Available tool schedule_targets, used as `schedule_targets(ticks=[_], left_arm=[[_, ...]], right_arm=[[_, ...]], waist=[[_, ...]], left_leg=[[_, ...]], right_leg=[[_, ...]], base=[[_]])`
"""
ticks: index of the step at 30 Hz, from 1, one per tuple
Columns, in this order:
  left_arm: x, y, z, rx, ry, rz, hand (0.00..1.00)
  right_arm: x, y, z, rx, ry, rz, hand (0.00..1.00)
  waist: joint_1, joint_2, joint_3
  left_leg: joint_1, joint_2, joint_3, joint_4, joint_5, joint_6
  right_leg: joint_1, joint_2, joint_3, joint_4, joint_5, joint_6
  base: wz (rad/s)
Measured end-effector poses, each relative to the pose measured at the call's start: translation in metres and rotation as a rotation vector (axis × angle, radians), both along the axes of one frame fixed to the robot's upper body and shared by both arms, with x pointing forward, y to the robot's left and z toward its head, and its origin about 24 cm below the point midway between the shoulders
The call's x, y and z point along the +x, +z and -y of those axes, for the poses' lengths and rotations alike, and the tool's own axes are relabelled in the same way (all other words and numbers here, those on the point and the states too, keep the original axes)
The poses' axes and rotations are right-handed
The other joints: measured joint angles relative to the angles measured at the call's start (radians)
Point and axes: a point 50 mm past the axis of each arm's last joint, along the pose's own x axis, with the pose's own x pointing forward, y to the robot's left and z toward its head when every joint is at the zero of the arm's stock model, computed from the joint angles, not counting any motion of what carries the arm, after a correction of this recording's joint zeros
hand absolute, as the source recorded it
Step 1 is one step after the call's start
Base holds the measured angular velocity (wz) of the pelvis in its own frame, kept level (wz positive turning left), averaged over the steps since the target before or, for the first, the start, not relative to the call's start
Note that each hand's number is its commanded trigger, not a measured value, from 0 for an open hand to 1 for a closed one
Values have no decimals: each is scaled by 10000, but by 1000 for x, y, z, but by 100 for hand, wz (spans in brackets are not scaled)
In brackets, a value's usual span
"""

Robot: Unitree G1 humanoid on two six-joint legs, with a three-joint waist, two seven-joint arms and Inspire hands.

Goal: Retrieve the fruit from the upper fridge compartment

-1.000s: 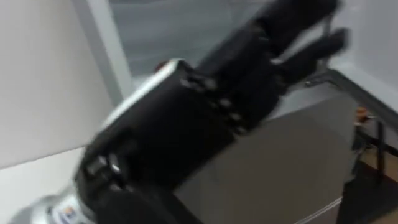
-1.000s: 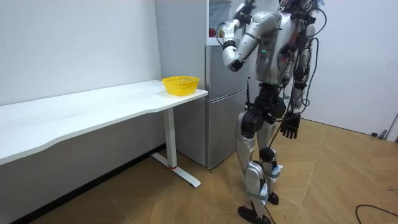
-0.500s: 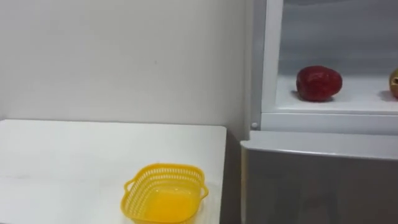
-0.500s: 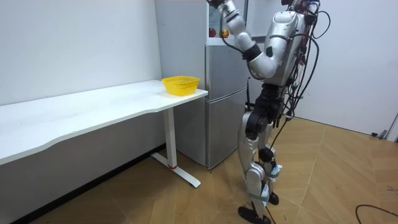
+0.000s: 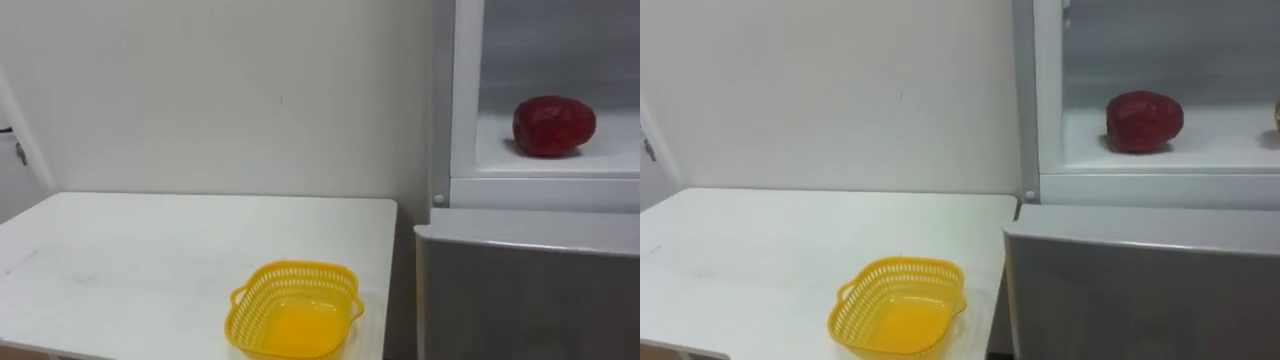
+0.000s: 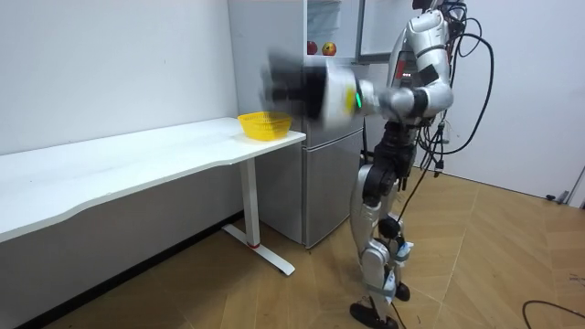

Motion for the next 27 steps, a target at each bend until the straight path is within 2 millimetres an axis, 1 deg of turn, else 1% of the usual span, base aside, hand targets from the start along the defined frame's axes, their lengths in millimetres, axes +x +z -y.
schedule_targets(ticks=[2, 3, 4, 5, 6, 8, 9, 10, 12, 13, 14, 15, 17, 18, 19, 20, 22, 23, 24, 25, 27], left_arm=[[-35, -57, 16, -2259, 708, -1928, 0], [-43, -70, 22, -2799, 778, -2414, 0], [-60, -91, 37, -3776, 808, -3433, 0], [-77, -109, 54, -4701, 683, -4394, 0], [-84, -116, 63, -5135, 526, -4819, 0], [-99, -139, 95, -6493, -319, -6104, 0], [-99, -142, 100, -6755, -494, -6270, 0], [-102, -147, 108, -7046, -1037, -6751, 0], [-102, -151, 116, -7173, -2212, -7595, 0], [-100, -154, 121, -7192, -3061, -8140, 0], [-96, -156, 127, -7246, -3902, -8546, 0], [-92, -157, 130, -7248, -4308, -8700, 0], [-70, -162, 135, -7003, -5720, -9074, 0], [-65, -162, 136, -6932, -6005, -9104, 0], [-55, -163, 137, -6769, -6528, -9150, 0], [-48, -164, 139, -6594, -7053, -9314, 0], [-37, -165, 142, -6339, -7842, -9470, 0], [-31, -165, 145, -6254, -8246, -9514, 0], [-29, -166, 146, -6242, -8429, -9528, 0], [-26, -166, 148, -6255, -8723, -9522, 0], [-22, -167, 151, -6302, -9075, -9444, 0]], right_arm=[[0, 0, -1, 199, -25, -61, 0], [0, 0, -1, 255, -43, -76, 0], [0, -1, -2, 320, -88, -95, 0], [0, -1, -2, 403, -80, -131, 0], [0, -1, -2, 441, -26, -137, 0], [0, -1, -2, 482, 220, -258, 0], [0, -1, -3, 498, 248, -284, 0], [0, -2, -3, 565, 258, -333, 0], [1, -2, -4, 624, 210, -339, 0], [2, -2, -4, 625, 222, -308, 0], [4, -2, -5, 632, 251, -303, 0], [4, -2, -5, 646, 266, -294, 0], [3, -3, -8, 713, 330, -340, 0], [3, -3, -8, 718, 337, -349, 0], [4, -3, -8, 720, 345, -340, 0], [4, -3, -8, 723, 393, -343, 0], [4, -4, -10, 748, 618, -416, 0], [4, -5, -12, 796, 665, -419, 0], [4, -5, -13, 821, 656, -415, 0], [5, -6, -16, 853, 661, -383, 0], [4, -7, -22, 930, 613, -409, 0]], waist=[[-48, -141, -10], [-119, -200, -24], [-199, -289, -13], [-203, -361, 7], [-208, -398, 16], [-298, -438, 26], [-311, -439, 27], [-348, -452, 24], [-496, -456, 27], [-652, -455, 28], [-779, -454, 27], [-842, -458, 25], [-901, -487, 35], [-900, -487, 35], [-953, -492, 33], [-1118, -506, 29], [-1277, -539, 21], [-1361, -570, 33], [-1378, -601, 29], [-1413, -661, 37], [-1543, -782, 54]], left_leg=[[14, 2, 51, -40, -1, 1], [14, 0, 57, -38, -1, 2], [46, 5, 67, -39, -13, 17], [115, 13, 83, -48, -28, 37], [135, 19, 104, -51, -39, 50], [154, 28, 148, -62, -65, 85], [154, 28, 148, -72, -66, 87], [226, 34, 165, -97, -67, 88], [203, 41, 164, -88, -67, 88], [199, 42, 164, -85, -66, 88], [212, 44, 199, -79, -66, 88], [210, 46, 214, -80, -66, 88], [229, 84, 410, -134, -65, 87], [243, 92, 485, -140, -65, 87], [282, 103, 607, -168, -65, 87], [320, 110, 701, -223, -64, 88], [402, 119, 860, -311, -63, 90], [465, 140, 1043, -362, -63, 90], [498, 154, 1142, -370, -63, 90], [567, 171, 1357, -367, -63, 90], [605, 177, 1467, -365, -63, 90]], right_leg=[[-5, -1, 57, -10, -19, 12], [10, -6, 41, -28, -21, 15], [68, -2, 21, -54, -22, 19], [108, 8, 68, -46, -22, 18], [119, 13, 93, -46, -23, 19], [163, 13, 93, -44, -25, 25], [181, 13, 95, -36, -25, 25], [204, 13, 92, -26, -25, 27], [212, 11, 80, 1, -25, 26], [211, 14, 96, 9, -24, 26], [203, 17, 128, 28, -24, 26], [194, 17, 134, 43, -24, 26], [73, 37, 278, 149, -26, 24], [43, 52, 361, 174, -26, 23], [-3, 67, 481, 199, -22, 18], [-17, 79, 568, 208, -23, 19], [-49, 154, 759, 218, -23, 20], [-82, 168, 911, 233, -23, 20], [-95, 183, 985, 243, -22, 21], [-96, 208, 1139, 251, -21, 20], [-76, 220, 1203, 276, -15, 16]], base=[[0], [6], [0], [0], [-7], [0], [0], [0], [0], [0], [-3], [-9], [-19], [-32], [-30], [-28], [-30], [-39], [-45], [-43], [-25]])
